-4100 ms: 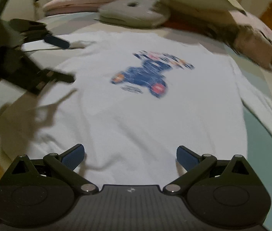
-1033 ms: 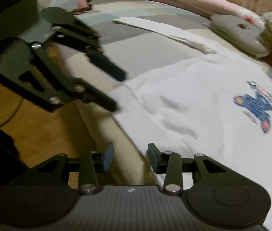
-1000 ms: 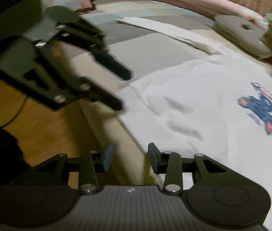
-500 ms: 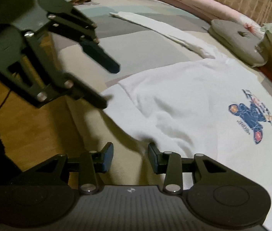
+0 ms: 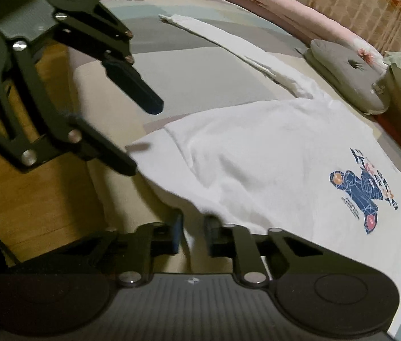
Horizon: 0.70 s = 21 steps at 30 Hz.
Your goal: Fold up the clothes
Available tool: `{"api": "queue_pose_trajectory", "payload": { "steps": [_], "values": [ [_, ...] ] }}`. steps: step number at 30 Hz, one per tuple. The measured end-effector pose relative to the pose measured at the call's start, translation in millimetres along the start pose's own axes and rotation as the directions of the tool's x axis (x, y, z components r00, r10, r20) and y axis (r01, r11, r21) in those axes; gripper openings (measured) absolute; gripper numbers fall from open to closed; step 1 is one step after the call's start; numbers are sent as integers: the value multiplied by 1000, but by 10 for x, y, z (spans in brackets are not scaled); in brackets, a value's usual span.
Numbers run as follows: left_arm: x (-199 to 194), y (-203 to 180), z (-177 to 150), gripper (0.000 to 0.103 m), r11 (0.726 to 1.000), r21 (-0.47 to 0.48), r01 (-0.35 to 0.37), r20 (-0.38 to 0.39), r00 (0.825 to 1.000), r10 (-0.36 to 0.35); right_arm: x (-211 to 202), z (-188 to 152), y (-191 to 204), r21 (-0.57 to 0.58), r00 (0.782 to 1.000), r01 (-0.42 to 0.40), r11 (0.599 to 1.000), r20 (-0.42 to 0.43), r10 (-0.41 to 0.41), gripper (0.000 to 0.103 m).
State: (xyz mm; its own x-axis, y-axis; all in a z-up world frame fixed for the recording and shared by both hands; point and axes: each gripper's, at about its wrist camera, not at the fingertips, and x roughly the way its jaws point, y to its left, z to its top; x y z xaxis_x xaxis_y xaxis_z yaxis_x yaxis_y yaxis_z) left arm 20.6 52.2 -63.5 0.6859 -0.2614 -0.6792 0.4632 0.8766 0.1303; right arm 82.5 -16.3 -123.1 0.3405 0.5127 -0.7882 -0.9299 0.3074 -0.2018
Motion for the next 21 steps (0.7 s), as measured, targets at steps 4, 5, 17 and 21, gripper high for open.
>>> {"api": "queue_pose_trajectory", "payload": {
  "steps": [4,5,17,21],
  "values": [
    [-42,31,-5,54,1000,-8,-7,8,1000,7,-28,3,-41,112,991,-132,985,16,131,2],
    [-42,41,0,55,1000,-9,-7,10,1000,7,-40,-5,-68,153,983,-183,971,27,181,1],
    [576,26,309,56,997,52,-55,49,997,53,-716,-551,-766,357,996,84,930,2,-91,34],
    [863,70,268,57,995,44,-89,-36,995,91,-725,-985,-1122,436,969,245,866,-120,-214,35]
  ]
}}
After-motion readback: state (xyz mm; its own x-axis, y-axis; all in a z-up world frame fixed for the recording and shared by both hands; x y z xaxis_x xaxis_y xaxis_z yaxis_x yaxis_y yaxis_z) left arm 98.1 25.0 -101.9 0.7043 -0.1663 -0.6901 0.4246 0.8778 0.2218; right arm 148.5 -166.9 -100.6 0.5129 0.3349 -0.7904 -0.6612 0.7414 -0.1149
